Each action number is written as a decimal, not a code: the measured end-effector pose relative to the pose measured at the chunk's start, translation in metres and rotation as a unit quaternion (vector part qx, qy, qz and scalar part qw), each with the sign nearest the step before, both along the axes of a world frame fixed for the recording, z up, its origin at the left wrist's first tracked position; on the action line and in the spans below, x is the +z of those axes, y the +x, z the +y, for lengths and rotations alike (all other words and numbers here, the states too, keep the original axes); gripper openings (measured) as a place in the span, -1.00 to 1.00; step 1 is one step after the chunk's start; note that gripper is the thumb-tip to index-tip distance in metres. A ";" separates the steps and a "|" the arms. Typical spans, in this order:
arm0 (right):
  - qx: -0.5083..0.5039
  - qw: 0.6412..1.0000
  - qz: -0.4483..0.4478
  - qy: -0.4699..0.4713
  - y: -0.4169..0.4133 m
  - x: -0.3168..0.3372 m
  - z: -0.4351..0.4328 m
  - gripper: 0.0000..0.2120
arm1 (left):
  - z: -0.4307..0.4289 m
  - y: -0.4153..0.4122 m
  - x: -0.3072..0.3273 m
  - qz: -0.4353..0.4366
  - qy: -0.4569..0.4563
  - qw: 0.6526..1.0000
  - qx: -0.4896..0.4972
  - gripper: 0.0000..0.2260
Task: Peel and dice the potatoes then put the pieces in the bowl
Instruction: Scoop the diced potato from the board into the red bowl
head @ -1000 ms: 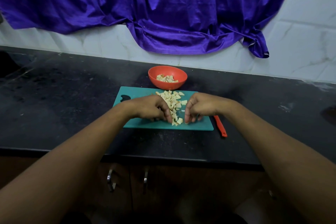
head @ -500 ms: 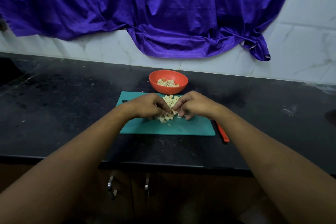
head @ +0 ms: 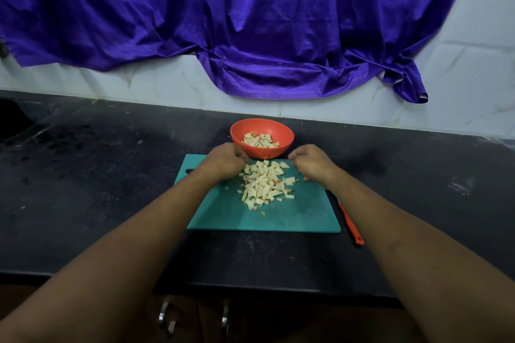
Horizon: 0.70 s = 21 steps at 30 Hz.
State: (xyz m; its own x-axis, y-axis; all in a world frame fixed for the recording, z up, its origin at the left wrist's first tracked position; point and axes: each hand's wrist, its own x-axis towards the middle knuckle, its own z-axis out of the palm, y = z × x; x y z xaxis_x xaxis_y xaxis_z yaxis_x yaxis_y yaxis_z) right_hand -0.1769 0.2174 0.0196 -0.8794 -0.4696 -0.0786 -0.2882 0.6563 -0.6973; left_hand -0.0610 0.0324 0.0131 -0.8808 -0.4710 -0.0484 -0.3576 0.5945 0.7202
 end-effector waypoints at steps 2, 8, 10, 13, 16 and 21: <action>0.008 0.999 0.025 0.019 -0.004 -0.002 -0.007 -0.73 | -0.003 -0.003 -0.003 0.012 -0.024 0.999 0.023 -0.83; 0.045 0.994 0.070 0.069 -0.004 -0.014 -0.020 -0.71 | -0.010 -0.007 -0.011 -0.051 -0.119 0.991 0.023 -0.72; 0.070 0.991 0.087 0.075 0.000 -0.019 -0.022 -0.68 | -0.007 -0.010 -0.011 -0.054 -0.109 0.992 -0.019 -0.67; 0.100 0.988 0.098 0.070 0.004 -0.021 -0.022 -0.64 | -0.003 -0.011 -0.011 -0.050 -0.091 0.993 -0.055 -0.65; 0.116 0.992 0.047 0.029 0.005 -0.021 -0.018 -0.65 | -0.004 -0.009 -0.011 -0.043 -0.064 0.994 -0.073 -0.67; 0.079 0.996 0.037 -0.004 0.003 -0.020 -0.018 -0.66 | -0.005 -0.009 -0.009 -0.051 -0.062 0.992 -0.092 -0.64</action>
State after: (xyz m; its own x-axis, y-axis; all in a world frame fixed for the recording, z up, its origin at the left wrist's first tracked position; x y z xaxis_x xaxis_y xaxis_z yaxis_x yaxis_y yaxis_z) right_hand -0.1741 0.1997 0.0000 -0.7972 -0.6037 -0.0122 -0.4391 0.5934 -0.6746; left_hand -0.0698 0.0275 0.0037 -0.9459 -0.3107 -0.0936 -0.3022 0.7386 0.6026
